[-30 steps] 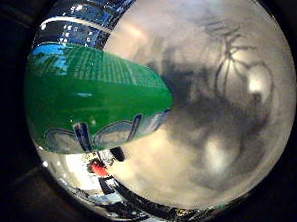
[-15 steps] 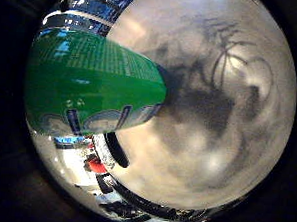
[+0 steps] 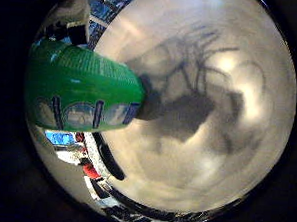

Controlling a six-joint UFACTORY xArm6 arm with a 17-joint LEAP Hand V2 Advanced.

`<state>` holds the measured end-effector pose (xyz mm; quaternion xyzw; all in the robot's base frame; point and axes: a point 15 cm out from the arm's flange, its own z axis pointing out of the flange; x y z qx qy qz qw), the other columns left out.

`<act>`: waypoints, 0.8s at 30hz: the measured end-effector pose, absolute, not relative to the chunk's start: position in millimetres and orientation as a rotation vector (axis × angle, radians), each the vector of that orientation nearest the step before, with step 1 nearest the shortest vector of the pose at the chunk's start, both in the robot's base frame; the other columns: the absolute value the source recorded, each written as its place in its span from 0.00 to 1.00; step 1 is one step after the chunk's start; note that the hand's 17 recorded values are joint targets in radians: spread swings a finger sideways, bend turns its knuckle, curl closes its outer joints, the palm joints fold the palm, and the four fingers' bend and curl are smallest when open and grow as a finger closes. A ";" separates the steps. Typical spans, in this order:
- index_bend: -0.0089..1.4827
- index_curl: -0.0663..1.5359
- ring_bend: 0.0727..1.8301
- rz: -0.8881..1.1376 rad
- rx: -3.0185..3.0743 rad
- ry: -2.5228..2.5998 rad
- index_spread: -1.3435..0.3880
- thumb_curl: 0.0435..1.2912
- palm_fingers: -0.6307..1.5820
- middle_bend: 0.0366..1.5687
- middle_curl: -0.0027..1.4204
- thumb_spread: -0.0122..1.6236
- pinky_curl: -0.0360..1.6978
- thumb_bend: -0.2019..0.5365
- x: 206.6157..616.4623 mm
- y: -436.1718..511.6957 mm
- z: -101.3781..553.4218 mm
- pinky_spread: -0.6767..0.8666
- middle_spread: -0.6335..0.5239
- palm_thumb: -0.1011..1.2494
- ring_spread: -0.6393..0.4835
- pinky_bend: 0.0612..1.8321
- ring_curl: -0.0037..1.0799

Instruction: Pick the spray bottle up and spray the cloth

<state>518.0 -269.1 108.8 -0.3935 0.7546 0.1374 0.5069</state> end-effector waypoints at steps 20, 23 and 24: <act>0.73 0.66 0.72 0.320 -0.875 1.747 0.61 0.38 0.76 0.83 0.68 0.61 0.74 0.26 512.7 -285.8 137.4 0.33 0.39 0.88 0.33 0.63 0.84; 0.72 0.66 0.71 0.313 -0.885 1.714 0.61 0.41 0.77 0.84 0.66 0.61 0.77 0.26 510.5 -287.4 157.2 0.34 0.40 0.89 0.33 0.61 0.85; 0.72 0.66 0.71 0.310 -0.894 1.703 0.61 0.41 0.77 0.84 0.66 0.61 0.78 0.26 511.0 -286.7 165.4 0.34 0.40 0.90 0.33 0.61 0.85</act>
